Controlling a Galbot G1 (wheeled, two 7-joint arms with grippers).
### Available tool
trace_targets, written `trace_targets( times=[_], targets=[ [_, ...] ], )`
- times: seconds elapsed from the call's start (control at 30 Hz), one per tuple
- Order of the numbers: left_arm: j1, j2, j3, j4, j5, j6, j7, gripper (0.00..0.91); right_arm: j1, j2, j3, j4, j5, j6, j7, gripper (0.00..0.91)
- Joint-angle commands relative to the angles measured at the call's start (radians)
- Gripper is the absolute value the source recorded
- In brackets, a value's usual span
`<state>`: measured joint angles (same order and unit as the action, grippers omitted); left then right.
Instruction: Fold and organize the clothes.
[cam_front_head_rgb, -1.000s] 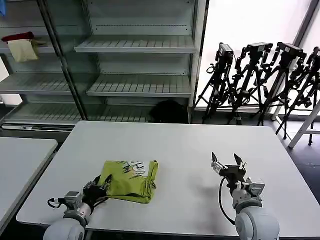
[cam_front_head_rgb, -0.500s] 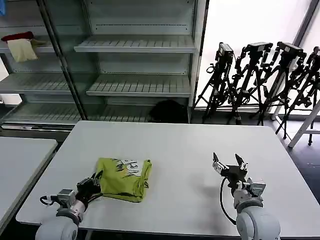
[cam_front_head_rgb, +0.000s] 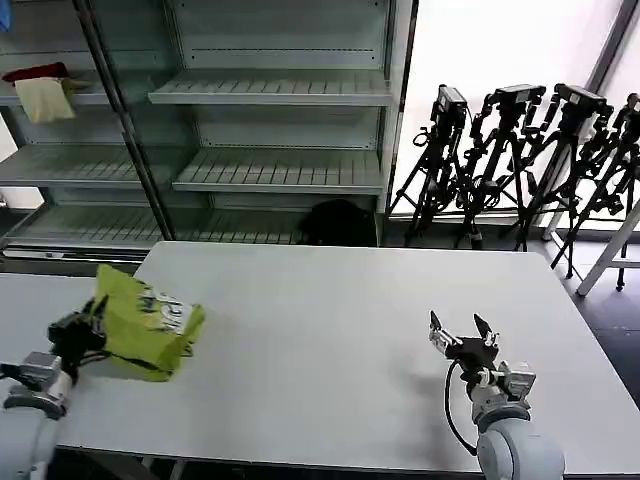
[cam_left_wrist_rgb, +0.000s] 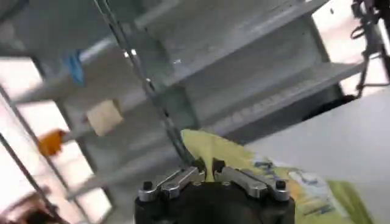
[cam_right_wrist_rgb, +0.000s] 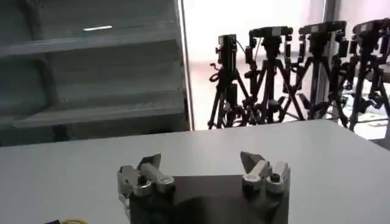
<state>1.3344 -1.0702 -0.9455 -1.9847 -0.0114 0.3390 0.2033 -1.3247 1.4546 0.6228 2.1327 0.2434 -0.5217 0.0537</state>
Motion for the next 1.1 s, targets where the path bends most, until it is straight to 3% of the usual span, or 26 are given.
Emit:
trace_targets(
  times=[0.03,0.13,0.2,0.3,0.4,0.57,0.87,0.9,0.93,1.0,1.03,1.07,1.1],
  targets=[
    [-0.001,0.130,-0.016,-0.128,0.430,-0.122,0.068,0.000,-0.032,-0.007,0.020,-0.001,0.009,0.016,-0.005,0.907],
    [0.056,0.032,0.242,-0.139,0.611,-0.136,0.034,0.000,-0.051,-0.010,0.039,-0.007,0.024,0.026,-0.006,0.907],
    [0.070,-0.080,0.409,-0.070,0.700,-0.144,-0.007,0.000,-0.062,-0.009,0.046,-0.014,0.029,0.033,-0.004,0.907],
    [0.045,-0.224,0.543,0.124,0.811,-0.201,-0.049,0.000,-0.079,-0.017,0.064,-0.022,0.040,0.041,-0.004,0.907],
    [0.015,-0.299,0.624,0.222,0.807,-0.220,-0.074,0.000,-0.098,-0.027,0.083,-0.023,0.051,0.043,-0.003,0.907],
    [-0.041,-0.321,0.743,0.187,0.672,-0.186,-0.106,0.010,-0.107,-0.030,0.090,-0.019,0.059,0.042,-0.001,0.907],
    [-0.166,-0.317,0.864,0.067,0.204,0.013,-0.220,0.030,-0.090,-0.012,0.037,0.017,0.013,0.017,-0.019,0.907],
    [-0.189,-0.323,0.865,0.071,0.166,0.035,-0.238,0.060,-0.091,-0.010,0.024,0.022,-0.001,0.013,-0.019,0.907],
    [-0.200,-0.323,0.865,0.073,0.152,0.040,-0.249,0.202,-0.092,-0.008,0.013,0.024,-0.005,0.012,-0.020,0.907],
    [-0.251,-0.332,0.861,0.102,0.085,0.062,-0.314,0.222,-0.097,0.000,-0.010,0.031,-0.029,0.009,-0.034,0.907],
    [-0.269,-0.334,0.860,0.105,0.057,0.069,-0.328,0.504,-0.097,0.002,-0.022,0.033,-0.034,0.007,-0.035,0.907],
    [-0.295,-0.338,0.857,0.121,0.038,0.085,-0.346,0.887,-0.098,0.006,-0.034,0.034,-0.044,0.004,-0.040,0.907],
    [-0.314,-0.342,0.856,0.138,0.024,0.097,-0.355,0.907,-0.099,0.009,-0.047,0.036,-0.060,0.004,-0.047,0.907]
  ],
)
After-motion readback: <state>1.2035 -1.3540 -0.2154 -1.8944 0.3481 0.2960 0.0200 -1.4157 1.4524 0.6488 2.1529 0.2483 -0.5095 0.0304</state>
